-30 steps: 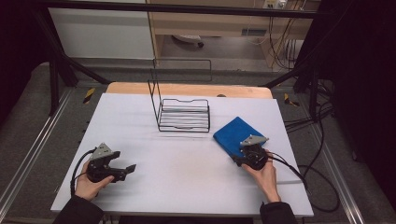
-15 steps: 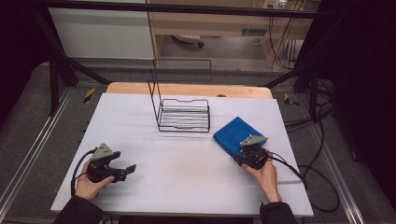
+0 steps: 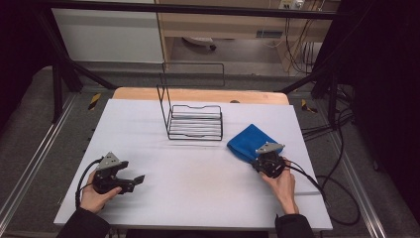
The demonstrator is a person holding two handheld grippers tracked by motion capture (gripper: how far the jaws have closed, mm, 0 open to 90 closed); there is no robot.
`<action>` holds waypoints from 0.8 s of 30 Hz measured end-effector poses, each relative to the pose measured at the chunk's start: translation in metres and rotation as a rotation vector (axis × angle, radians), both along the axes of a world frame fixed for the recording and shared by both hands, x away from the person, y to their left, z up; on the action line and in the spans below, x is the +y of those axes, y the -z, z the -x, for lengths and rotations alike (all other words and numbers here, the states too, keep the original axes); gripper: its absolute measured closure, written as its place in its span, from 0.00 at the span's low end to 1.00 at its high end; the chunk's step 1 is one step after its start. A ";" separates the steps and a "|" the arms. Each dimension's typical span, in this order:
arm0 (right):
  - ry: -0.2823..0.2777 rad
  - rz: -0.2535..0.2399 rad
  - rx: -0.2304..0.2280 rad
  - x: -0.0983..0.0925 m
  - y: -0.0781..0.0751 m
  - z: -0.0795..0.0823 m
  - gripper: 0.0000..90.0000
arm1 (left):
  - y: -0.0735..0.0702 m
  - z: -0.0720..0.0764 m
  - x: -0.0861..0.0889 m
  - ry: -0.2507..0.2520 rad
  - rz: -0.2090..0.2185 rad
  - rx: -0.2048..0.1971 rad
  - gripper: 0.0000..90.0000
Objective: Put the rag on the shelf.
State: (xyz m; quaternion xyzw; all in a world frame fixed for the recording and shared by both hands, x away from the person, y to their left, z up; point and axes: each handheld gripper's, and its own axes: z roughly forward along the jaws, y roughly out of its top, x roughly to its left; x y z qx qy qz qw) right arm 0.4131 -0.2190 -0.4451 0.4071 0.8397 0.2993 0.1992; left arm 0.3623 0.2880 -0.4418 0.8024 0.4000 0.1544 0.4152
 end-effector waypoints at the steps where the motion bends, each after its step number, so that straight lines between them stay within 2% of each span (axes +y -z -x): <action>1: -0.001 -0.002 0.003 0.000 0.000 -0.001 0.89 | 0.000 0.000 0.000 -0.001 0.000 0.000 0.13; 8: 0.017 -0.035 0.005 -0.003 -0.004 0.000 0.92 | 0.000 0.000 0.000 0.000 0.001 0.000 0.13; 15: 0.013 -0.097 -0.013 -0.004 -0.018 0.006 0.92 | 0.000 0.000 0.000 0.000 0.001 0.000 0.13; 17: 0.009 -0.122 -0.002 -0.002 -0.021 0.009 0.92 | 0.000 0.000 0.000 0.000 0.000 0.000 0.13; 20: -0.005 -0.128 0.005 0.000 -0.023 0.011 0.92 | -0.001 0.000 0.000 -0.001 0.002 0.001 0.13; 21: -0.012 -0.143 0.025 0.004 -0.024 0.014 0.92 | 0.000 0.000 0.000 -0.003 0.004 0.000 0.13; 24: -0.029 -0.163 0.046 0.010 -0.027 0.019 0.92 | 0.000 0.000 0.000 -0.003 0.003 0.000 0.13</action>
